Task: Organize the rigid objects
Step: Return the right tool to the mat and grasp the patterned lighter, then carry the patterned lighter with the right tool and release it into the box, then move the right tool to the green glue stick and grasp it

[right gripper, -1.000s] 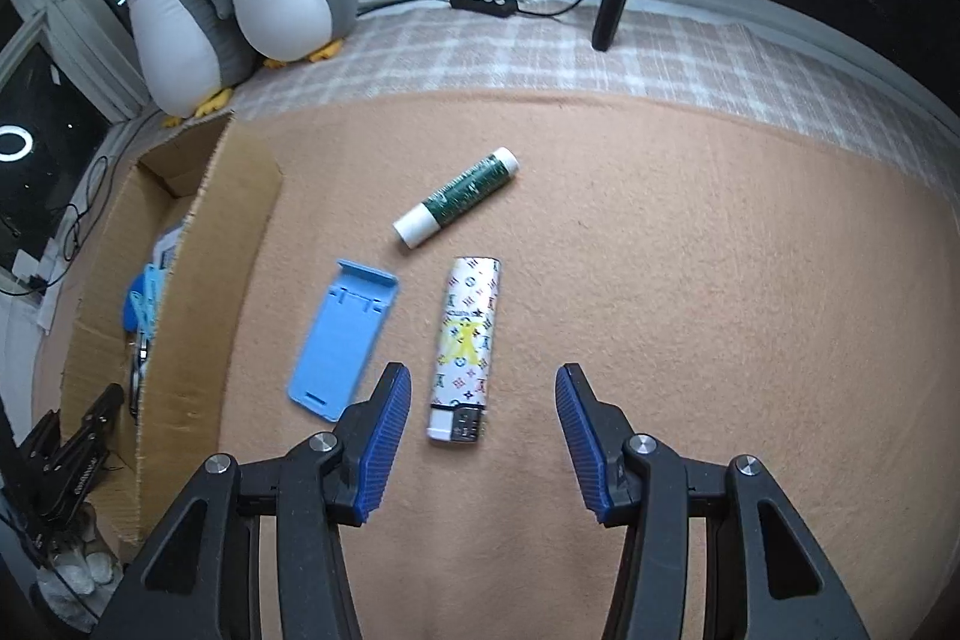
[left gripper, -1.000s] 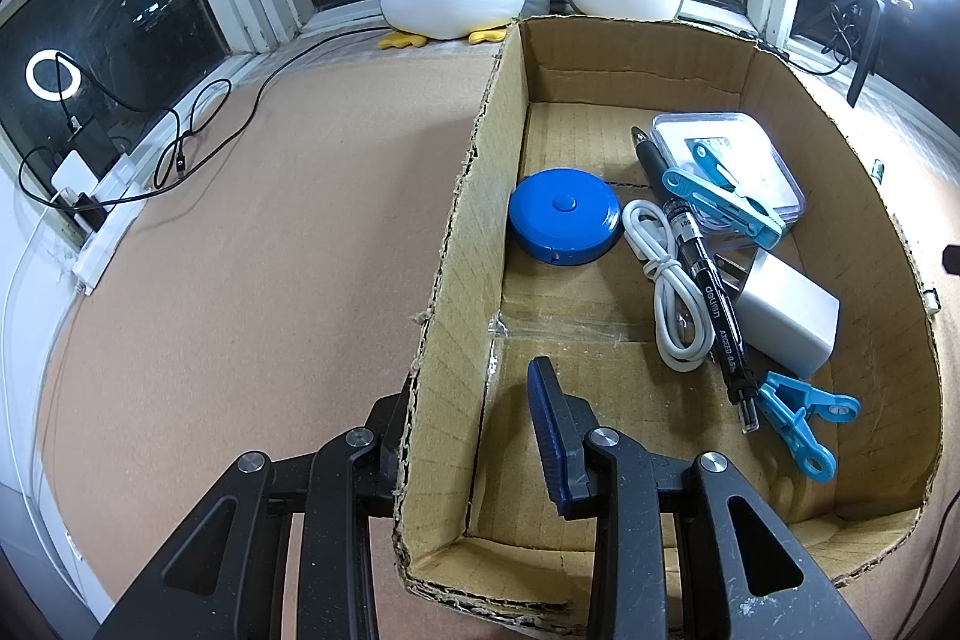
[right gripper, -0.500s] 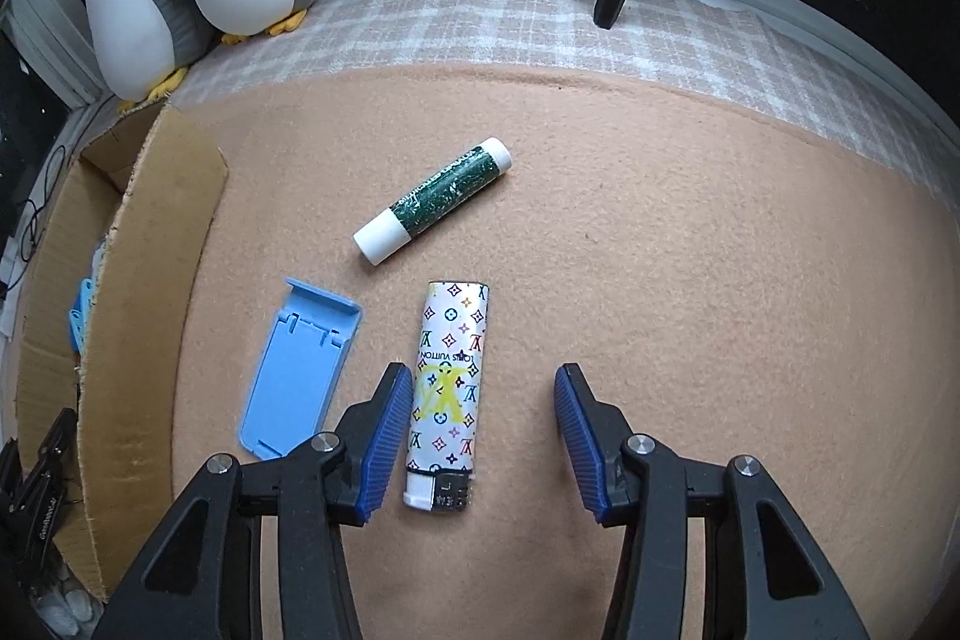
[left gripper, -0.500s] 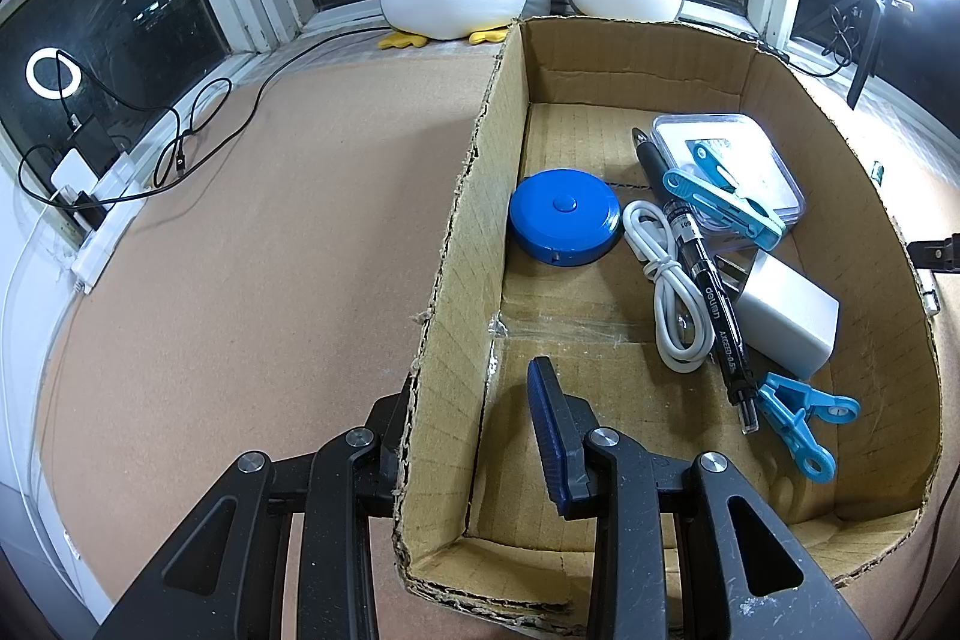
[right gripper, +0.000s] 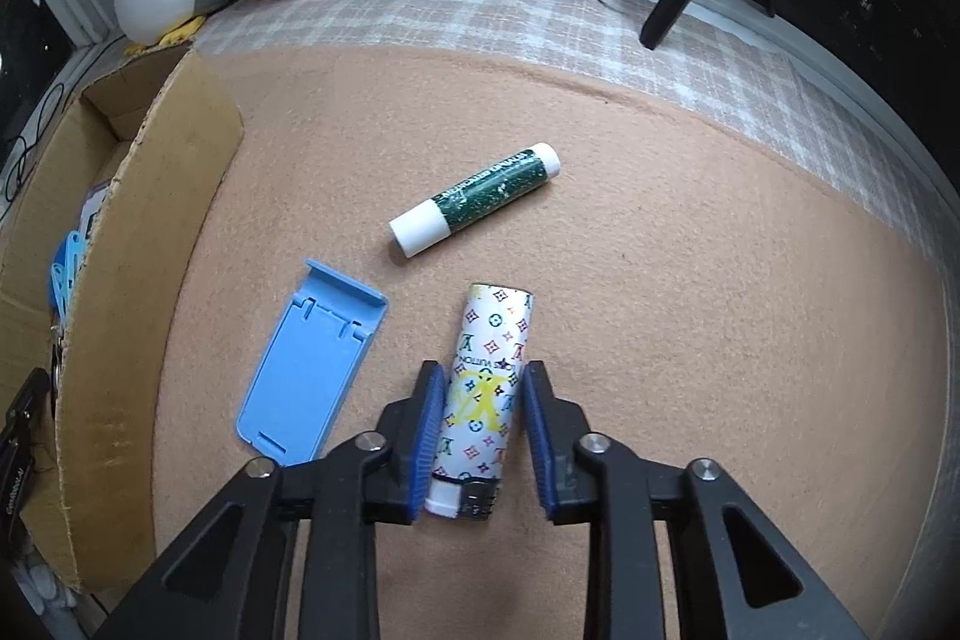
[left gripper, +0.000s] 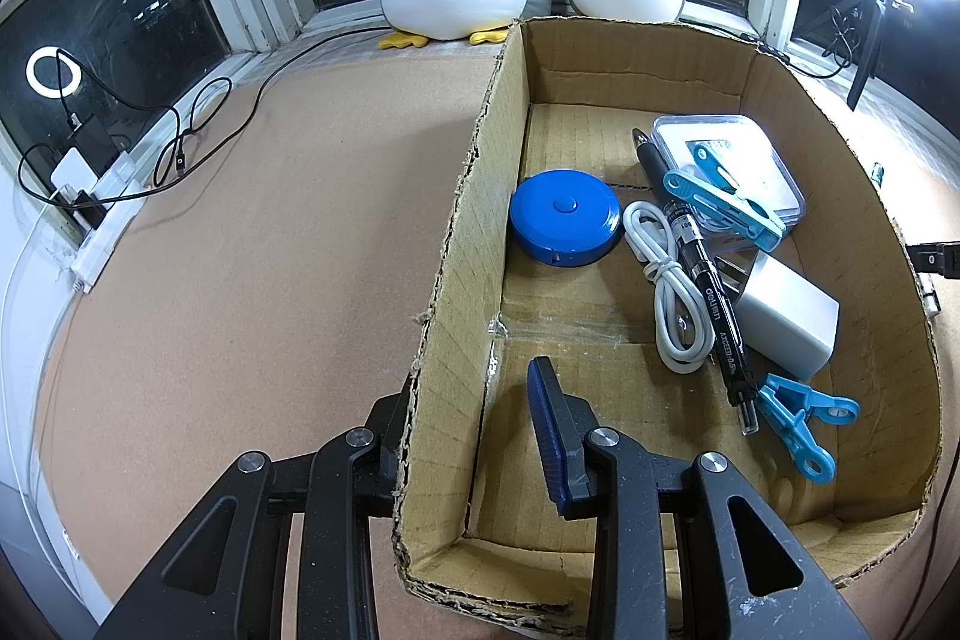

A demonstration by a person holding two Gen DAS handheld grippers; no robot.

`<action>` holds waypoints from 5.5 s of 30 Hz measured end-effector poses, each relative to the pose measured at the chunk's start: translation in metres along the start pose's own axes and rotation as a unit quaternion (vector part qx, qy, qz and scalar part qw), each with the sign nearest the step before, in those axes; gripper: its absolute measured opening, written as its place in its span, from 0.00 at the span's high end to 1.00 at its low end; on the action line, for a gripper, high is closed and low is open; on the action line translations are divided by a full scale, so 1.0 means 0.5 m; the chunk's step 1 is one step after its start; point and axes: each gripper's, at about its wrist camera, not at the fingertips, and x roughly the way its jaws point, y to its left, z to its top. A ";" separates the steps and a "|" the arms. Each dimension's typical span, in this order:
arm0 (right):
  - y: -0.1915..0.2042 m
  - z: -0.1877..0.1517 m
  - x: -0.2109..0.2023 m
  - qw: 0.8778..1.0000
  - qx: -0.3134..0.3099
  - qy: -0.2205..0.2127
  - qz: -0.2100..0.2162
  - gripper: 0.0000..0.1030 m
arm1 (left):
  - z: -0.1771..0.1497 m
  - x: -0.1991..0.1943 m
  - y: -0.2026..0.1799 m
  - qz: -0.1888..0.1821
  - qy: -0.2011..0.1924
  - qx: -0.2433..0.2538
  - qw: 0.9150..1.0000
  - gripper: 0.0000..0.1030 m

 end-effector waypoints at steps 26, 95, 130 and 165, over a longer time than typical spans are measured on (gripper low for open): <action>-0.001 -0.019 -0.081 0.998 0.021 -0.045 0.049 0.80 | 0.000 0.000 0.000 0.000 0.000 0.000 1.000 0.67; 0.329 0.043 -0.122 0.976 -0.124 -0.067 0.163 0.56 | 0.003 0.004 -0.003 -0.001 -0.001 -0.002 1.000 0.67; -0.048 0.090 -0.006 0.985 0.153 -0.025 0.078 0.56 | 0.003 0.003 -0.003 -0.001 -0.001 -0.001 1.000 0.67; -0.027 0.107 0.027 0.995 0.092 -0.029 0.005 0.87 | 0.001 0.004 -0.003 0.002 -0.002 0.000 1.000 0.67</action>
